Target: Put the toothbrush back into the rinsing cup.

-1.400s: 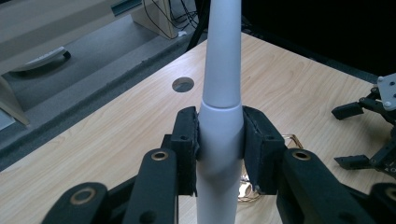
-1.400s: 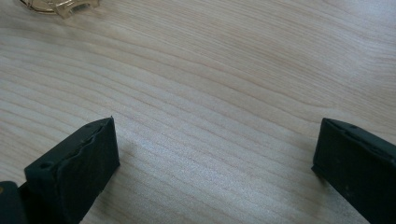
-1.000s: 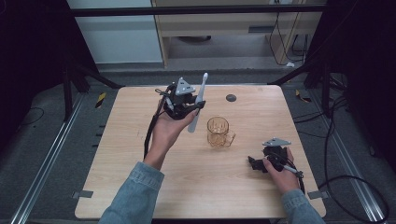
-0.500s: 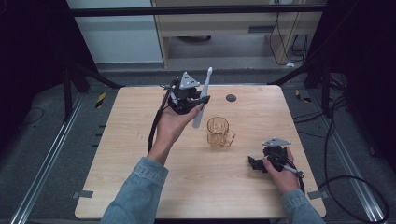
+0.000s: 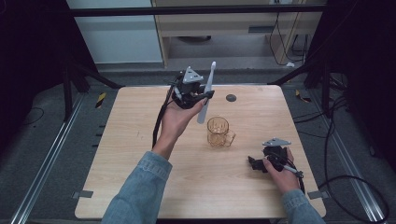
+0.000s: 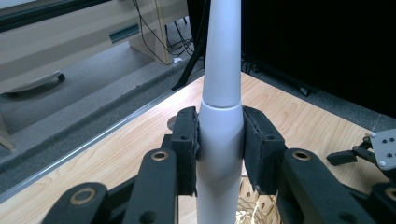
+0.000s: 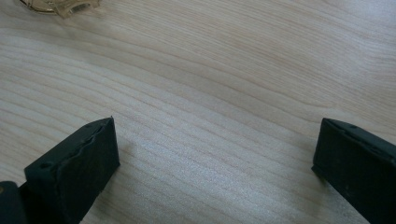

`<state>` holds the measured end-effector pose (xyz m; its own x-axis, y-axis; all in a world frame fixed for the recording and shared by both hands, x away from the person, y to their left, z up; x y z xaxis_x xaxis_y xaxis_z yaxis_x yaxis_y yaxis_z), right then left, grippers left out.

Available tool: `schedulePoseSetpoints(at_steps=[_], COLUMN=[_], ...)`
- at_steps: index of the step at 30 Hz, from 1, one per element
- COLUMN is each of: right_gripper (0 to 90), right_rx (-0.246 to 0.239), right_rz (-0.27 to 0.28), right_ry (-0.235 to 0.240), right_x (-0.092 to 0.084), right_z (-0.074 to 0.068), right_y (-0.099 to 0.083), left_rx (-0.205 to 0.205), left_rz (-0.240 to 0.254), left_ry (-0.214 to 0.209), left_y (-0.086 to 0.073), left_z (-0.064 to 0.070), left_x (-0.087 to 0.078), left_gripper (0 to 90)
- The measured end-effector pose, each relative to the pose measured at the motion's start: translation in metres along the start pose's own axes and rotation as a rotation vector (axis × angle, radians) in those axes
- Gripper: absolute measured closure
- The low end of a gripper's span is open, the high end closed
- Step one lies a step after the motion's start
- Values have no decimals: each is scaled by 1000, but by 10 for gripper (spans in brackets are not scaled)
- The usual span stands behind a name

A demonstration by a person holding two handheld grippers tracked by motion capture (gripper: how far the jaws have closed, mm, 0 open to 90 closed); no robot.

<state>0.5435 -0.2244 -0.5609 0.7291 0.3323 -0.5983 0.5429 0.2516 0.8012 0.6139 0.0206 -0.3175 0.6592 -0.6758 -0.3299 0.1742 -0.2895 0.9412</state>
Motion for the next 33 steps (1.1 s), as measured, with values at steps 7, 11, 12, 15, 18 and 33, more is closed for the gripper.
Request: schedulePoseSetpoints(at_steps=[7, 11, 12, 15, 18, 33], right_gripper=[3, 3, 3, 3, 3, 3], right_rx=[0, 0, 0, 0, 0, 1], right_rz=[-1, -1, -1, -1, -1, -2], right_ry=[0, 0, 0, 0, 0, 0], right_x=[0, 0, 0, 0, 0, 0], right_z=[0, 0, 0, 0, 0, 0], right_y=[0, 0, 0, 0, 0, 0], left_rx=[-1, -1, 1, 3, 4, -2], left_rz=[23, 34, 34, 34, 33, 42], left_ry=[-8, -13, -15, -20, -26, -46], left_y=[5, 7, 8, 8, 9, 9], left_z=[4, 7, 8, 10, 12, 21], left_x=[4, 6, 7, 10, 12, 22], left_gripper=[674, 674, 674, 674, 674, 674])
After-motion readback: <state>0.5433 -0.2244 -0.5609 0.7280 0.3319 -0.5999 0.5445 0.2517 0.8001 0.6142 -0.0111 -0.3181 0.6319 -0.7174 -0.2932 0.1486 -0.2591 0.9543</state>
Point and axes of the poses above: each handheld gripper's, and its own axes: x roughly forward along the jaws, y roughly out of its top, z roughly to its right, the point moved 7 cm from there along x, roughly forward along the jaws, and after that the axes turned 7 degrees about z, right-handed, at the moved point
